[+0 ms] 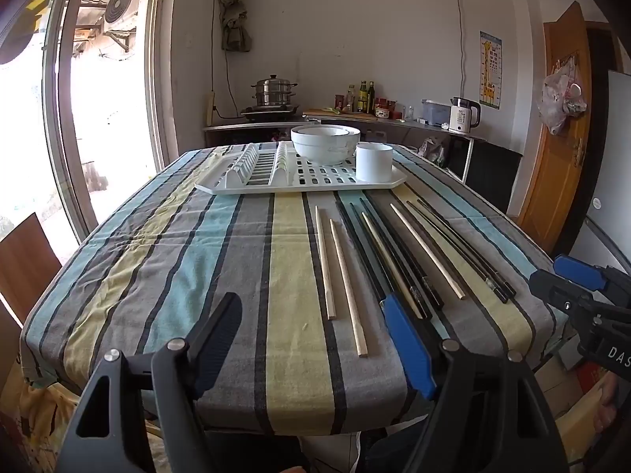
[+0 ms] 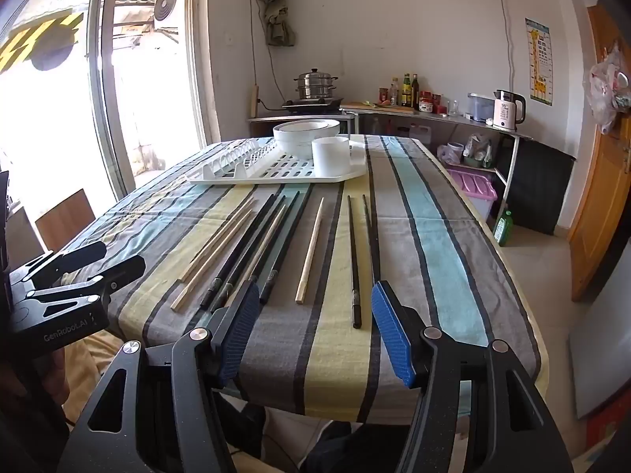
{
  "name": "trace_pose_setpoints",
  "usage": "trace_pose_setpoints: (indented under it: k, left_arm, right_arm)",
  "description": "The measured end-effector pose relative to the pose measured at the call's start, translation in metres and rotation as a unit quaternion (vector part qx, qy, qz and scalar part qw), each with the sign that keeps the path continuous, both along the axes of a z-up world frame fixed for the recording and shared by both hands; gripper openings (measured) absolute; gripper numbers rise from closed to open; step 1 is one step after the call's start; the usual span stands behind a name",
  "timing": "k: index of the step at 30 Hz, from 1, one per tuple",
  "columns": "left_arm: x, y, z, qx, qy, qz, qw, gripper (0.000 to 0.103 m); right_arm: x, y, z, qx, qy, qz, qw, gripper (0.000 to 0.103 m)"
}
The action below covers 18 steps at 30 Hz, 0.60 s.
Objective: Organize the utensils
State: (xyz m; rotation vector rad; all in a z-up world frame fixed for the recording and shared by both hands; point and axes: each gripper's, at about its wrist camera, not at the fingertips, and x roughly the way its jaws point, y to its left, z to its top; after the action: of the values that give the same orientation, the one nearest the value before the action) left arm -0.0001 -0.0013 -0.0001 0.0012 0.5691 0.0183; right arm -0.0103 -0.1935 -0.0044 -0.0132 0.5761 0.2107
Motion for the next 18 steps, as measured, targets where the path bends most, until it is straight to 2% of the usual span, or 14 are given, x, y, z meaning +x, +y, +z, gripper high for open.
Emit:
trace_pose_setpoints:
  k: [2, 6, 18]
  left_arm:
    - [-0.0025, -0.0051, 0.0, 0.005, -0.006, -0.005, 1.0, 0.077]
    - [-0.0013, 0.0024, 0.001, -0.021, 0.008, -0.011, 0.9997, 0.077]
    - [-0.0084, -0.0034, 0.0043, -0.008, -0.004, -0.019, 0.9998, 0.077]
  right_arm:
    - [-0.0003, 0.0, 0.0002, -0.001, -0.003, 0.0, 1.0, 0.06]
    - [-0.001, 0.0011, 0.0002, -0.002, -0.001, 0.002, 1.0, 0.06]
    - [-0.0027, 0.0021, 0.0026, -0.003, -0.002, 0.002, 1.0, 0.06]
